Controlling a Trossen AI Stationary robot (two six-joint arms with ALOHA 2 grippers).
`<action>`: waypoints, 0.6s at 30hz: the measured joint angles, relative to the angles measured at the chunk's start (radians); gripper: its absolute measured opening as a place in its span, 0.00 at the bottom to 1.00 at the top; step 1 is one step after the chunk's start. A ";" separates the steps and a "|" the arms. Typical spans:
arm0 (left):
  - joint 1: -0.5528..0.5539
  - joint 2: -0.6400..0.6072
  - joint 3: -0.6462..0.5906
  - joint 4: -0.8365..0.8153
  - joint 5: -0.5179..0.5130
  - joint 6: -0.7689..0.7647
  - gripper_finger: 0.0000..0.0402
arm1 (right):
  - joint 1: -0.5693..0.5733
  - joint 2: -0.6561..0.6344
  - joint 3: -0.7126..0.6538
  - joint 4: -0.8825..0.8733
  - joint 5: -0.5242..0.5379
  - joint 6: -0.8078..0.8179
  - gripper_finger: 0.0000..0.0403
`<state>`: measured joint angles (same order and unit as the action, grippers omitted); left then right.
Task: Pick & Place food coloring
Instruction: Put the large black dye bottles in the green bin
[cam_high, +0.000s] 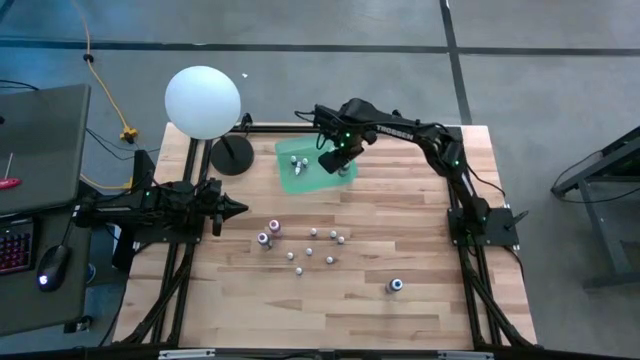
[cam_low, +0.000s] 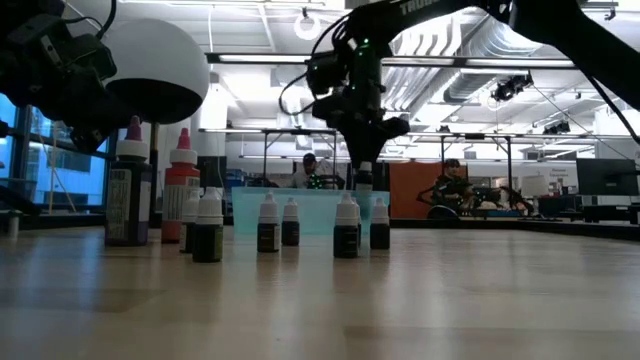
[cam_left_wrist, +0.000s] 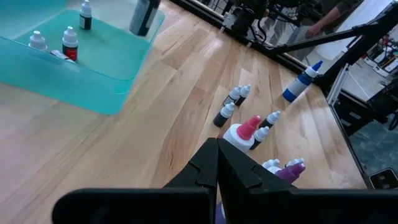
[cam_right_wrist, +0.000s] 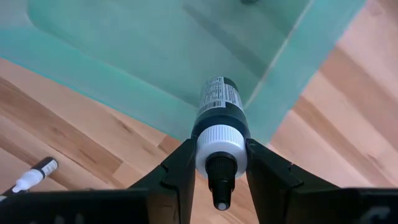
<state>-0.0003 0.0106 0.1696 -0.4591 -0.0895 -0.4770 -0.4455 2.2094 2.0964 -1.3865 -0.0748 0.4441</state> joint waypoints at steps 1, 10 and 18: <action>0.000 0.000 0.000 0.000 0.000 0.000 0.00 | 0.001 0.008 0.000 0.000 -0.003 0.000 0.28; 0.000 0.000 0.000 0.000 0.000 0.000 0.00 | 0.003 0.029 0.000 0.010 0.015 0.007 0.28; 0.000 0.000 0.000 0.000 0.000 0.000 0.00 | -0.014 0.029 0.000 -0.013 0.015 0.024 0.28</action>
<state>-0.0006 0.0109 0.1696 -0.4591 -0.0895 -0.4770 -0.4598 2.2379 2.0960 -1.3994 -0.0595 0.4681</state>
